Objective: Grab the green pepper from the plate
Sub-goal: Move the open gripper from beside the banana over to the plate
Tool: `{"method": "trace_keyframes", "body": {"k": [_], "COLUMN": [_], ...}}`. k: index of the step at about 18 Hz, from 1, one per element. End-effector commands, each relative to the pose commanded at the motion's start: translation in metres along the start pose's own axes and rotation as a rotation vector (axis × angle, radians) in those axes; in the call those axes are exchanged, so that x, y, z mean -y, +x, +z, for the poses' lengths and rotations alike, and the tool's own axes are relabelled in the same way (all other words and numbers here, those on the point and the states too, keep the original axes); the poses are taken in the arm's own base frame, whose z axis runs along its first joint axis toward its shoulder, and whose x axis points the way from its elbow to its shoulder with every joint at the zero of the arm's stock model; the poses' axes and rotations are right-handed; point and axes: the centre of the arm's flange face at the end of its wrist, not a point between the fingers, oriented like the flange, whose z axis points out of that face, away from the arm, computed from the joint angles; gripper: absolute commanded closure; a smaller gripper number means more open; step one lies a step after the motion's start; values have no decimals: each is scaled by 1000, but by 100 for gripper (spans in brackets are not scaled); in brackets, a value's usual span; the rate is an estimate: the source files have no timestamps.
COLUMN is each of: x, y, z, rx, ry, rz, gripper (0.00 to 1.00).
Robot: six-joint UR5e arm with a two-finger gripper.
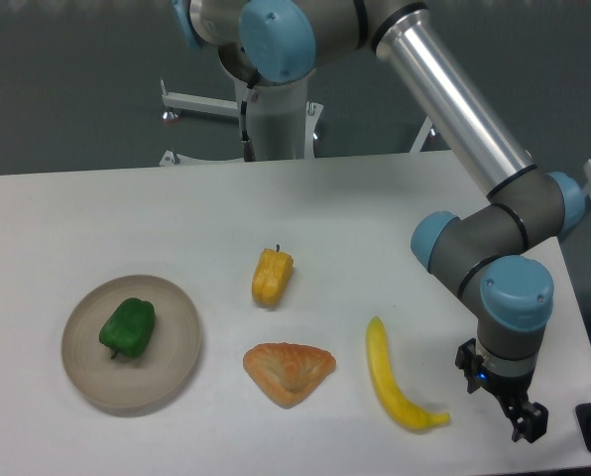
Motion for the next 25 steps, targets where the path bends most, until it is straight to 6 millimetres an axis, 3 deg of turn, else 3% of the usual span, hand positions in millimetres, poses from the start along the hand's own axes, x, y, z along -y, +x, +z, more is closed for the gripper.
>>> {"method": "trace_keyframes", "body": {"k": [7,12,20,25], "x": [5,15,115,156], "y": [10,32,108,166], "z": [-6,-39,-107,-139], "rx": [-17,-39,-130,-201], "ry": [12,52,155,185], "rz": [-11,-82,-393,-546], "gripper": [0,0,0,0]}}
